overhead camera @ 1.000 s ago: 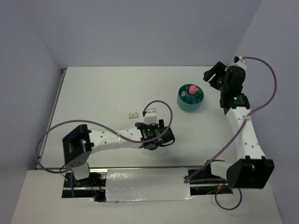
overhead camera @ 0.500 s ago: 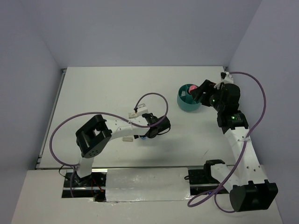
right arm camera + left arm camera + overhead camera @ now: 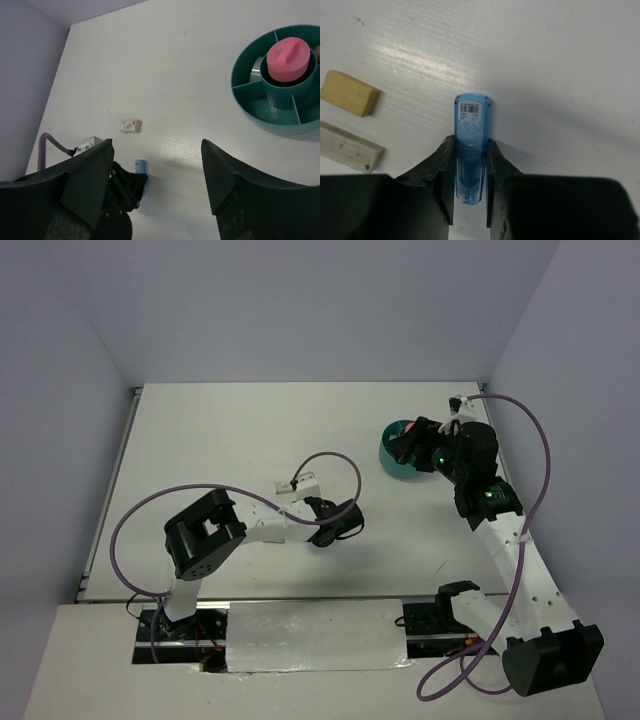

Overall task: Sort the stationery into containers
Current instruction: Pick up the stationery from the center of the board, then place the stationery in the storage box.

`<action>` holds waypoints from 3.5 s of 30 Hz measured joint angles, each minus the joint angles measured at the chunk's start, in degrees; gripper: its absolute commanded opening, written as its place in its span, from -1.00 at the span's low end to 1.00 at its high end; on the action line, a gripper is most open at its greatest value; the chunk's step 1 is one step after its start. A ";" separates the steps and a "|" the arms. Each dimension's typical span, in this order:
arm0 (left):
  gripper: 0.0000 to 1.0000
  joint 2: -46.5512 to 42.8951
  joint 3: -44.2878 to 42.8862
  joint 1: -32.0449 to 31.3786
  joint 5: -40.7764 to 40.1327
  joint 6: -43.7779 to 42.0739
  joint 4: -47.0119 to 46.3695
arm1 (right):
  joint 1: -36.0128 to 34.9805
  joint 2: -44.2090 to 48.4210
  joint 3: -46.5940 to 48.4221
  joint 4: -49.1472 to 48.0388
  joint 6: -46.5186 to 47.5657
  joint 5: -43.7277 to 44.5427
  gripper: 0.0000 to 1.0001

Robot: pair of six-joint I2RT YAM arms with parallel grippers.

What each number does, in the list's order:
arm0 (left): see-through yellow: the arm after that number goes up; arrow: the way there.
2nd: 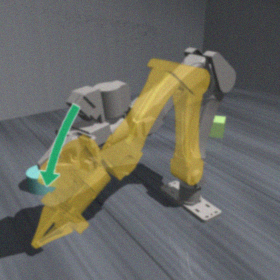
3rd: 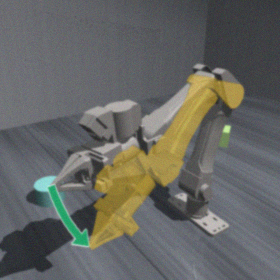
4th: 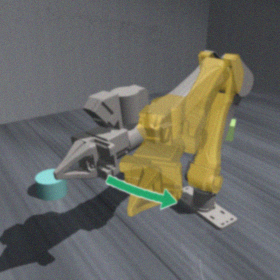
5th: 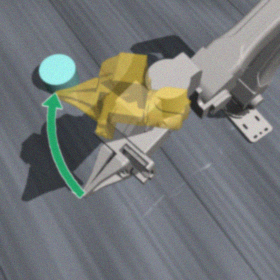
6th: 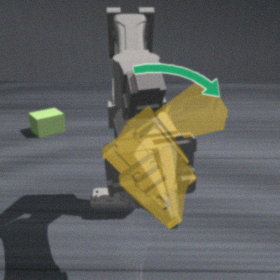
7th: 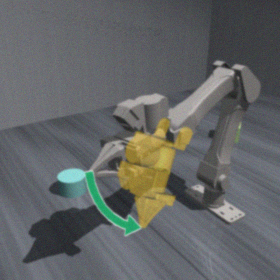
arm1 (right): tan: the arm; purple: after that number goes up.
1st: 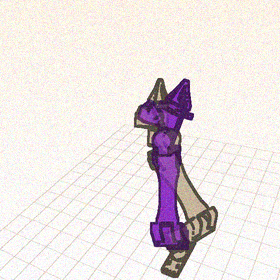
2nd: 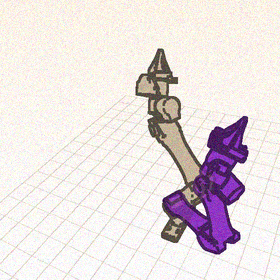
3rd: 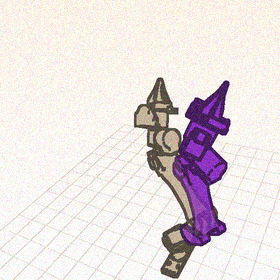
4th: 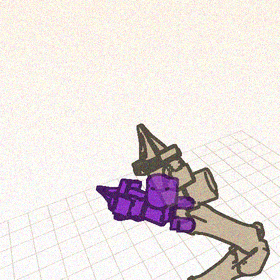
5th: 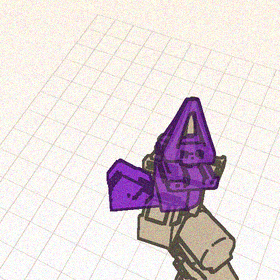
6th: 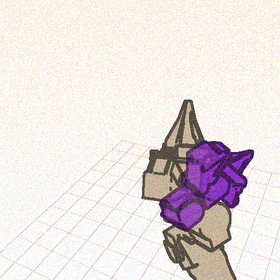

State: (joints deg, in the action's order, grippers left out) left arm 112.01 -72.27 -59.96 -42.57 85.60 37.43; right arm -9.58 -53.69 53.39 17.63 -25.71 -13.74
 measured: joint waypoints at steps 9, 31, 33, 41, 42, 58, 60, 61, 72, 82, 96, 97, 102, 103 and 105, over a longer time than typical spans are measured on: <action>-1.00 -8.41 10.54 -8.26 2.47 -11.13 -11.72 | -0.31 0.61 -7.67 -4.26 -1.77 -4.66 0.99; -0.99 -37.94 35.21 -8.33 10.27 -54.71 -61.29 | -24.11 -4.39 -24.02 -24.85 -19.12 -10.19 -0.11; -0.91 -38.23 35.74 -8.35 10.43 -55.69 -62.10 | -24.37 -4.39 -24.61 -26.10 -19.71 -10.01 -0.54; 0.99 -38.71 36.28 -8.13 11.58 -57.31 -62.82 | -24.33 -4.61 -24.37 -26.32 -19.17 -8.15 -1.00; 0.99 -38.93 36.28 -8.13 11.80 -56.98 -62.53 | -23.74 -4.61 -23.76 -25.53 -17.99 -7.69 -1.00; 0.99 -45.53 26.95 -8.28 15.28 -47.82 -23.32 | 11.85 -22.45 6.47 -19.23 0.55 1.44 -1.00; 0.99 -48.78 27.58 -8.48 16.37 -47.45 -21.14 | 14.03 -26.73 9.05 -19.37 0.00 2.62 -1.00; 0.99 -50.88 28.13 -8.63 17.07 -47.36 -20.46 | 15.13 -28.81 10.08 -19.34 -0.39 3.04 -1.00; 0.99 -59.82 33.38 -8.98 18.88 -46.14 -17.38 | 17.59 -43.87 23.54 -16.68 0.39 3.65 -0.94; 0.99 -60.02 33.44 -8.98 17.55 -46.21 -15.54 | 17.42 -47.39 23.47 -14.67 3.17 0.57 -0.84; 0.99 -64.08 34.91 -8.98 14.69 -46.14 -12.98 | 15.72 -47.39 21.14 -14.60 5.16 0.07 -0.52; 0.99 -64.17 35.15 -8.98 14.51 -46.12 -12.92 | 15.72 -47.39 21.14 -14.62 5.22 0.17 -0.46; 0.99 -64.26 35.69 -8.98 14.05 -46.14 -12.55 | 15.45 -47.36 21.14 -14.60 5.44 0.96 -0.17; 0.99 -64.28 35.74 -8.98 14.03 -46.14 -12.52 | 15.45 -47.34 21.14 -14.60 5.53 1.07 -0.14; 0.99 -64.30 35.85 -8.98 13.90 -46.14 -12.52 | 15.45 -47.19 21.14 -14.58 5.64 1.20 -0.07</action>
State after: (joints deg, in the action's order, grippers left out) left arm 47.70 -36.42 -68.95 -28.67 39.46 24.91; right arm 5.87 -100.88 74.52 3.05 -20.08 -12.53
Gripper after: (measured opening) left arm 0.993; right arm 0.443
